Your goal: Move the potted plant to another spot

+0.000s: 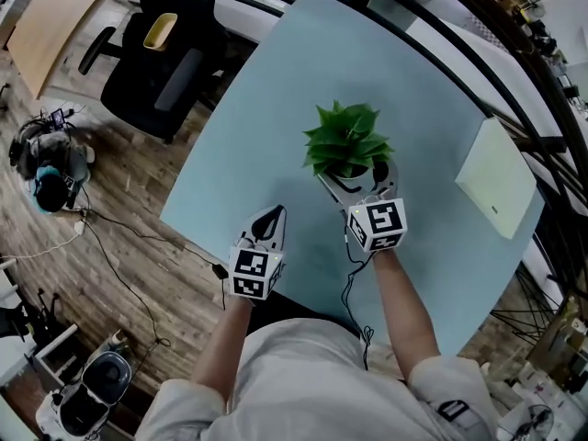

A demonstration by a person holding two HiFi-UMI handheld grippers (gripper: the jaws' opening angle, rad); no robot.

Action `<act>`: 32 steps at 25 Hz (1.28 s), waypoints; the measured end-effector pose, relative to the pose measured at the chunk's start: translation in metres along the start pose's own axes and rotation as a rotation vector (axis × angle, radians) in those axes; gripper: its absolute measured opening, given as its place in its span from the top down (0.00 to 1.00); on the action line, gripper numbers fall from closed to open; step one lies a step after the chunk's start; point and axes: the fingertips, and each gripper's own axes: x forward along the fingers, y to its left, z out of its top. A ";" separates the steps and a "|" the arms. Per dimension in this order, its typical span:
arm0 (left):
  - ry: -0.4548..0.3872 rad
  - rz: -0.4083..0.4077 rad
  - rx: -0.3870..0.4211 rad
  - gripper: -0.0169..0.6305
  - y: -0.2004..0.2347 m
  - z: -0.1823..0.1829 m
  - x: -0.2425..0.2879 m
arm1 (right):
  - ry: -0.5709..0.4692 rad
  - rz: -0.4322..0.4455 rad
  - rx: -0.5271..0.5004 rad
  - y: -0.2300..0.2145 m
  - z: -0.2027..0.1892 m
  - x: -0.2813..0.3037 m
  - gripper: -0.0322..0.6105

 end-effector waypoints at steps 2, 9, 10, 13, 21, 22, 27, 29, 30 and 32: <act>0.005 0.002 0.002 0.95 0.002 0.001 0.003 | -0.009 -0.002 0.007 -0.006 0.003 0.007 0.13; 0.005 0.009 -0.030 0.95 0.018 0.009 0.012 | -0.027 -0.025 0.027 -0.019 0.007 0.035 0.13; 0.004 0.007 -0.028 0.95 0.017 0.011 0.014 | -0.026 -0.024 0.026 -0.019 0.006 0.036 0.13; 0.006 0.000 -0.020 0.95 0.013 0.015 0.020 | -0.013 -0.023 0.026 -0.019 0.002 0.038 0.13; 0.021 -0.014 -0.018 0.95 0.008 0.012 0.025 | 0.022 -0.020 0.022 -0.019 -0.014 0.038 0.13; 0.021 -0.015 -0.016 0.95 0.007 0.012 0.025 | 0.032 -0.022 0.017 -0.019 -0.018 0.038 0.13; 0.028 -0.020 0.001 0.95 0.004 0.010 0.020 | 0.045 -0.027 0.021 -0.015 -0.031 0.034 0.13; 0.030 -0.017 0.001 0.95 0.005 0.008 0.017 | 0.045 -0.031 0.009 -0.013 -0.032 0.032 0.13; 0.030 -0.015 -0.001 0.95 0.005 0.007 0.016 | 0.047 -0.033 0.003 -0.012 -0.034 0.031 0.12; 0.028 -0.012 -0.004 0.95 0.006 0.006 0.014 | 0.054 -0.037 -0.003 -0.011 -0.037 0.030 0.12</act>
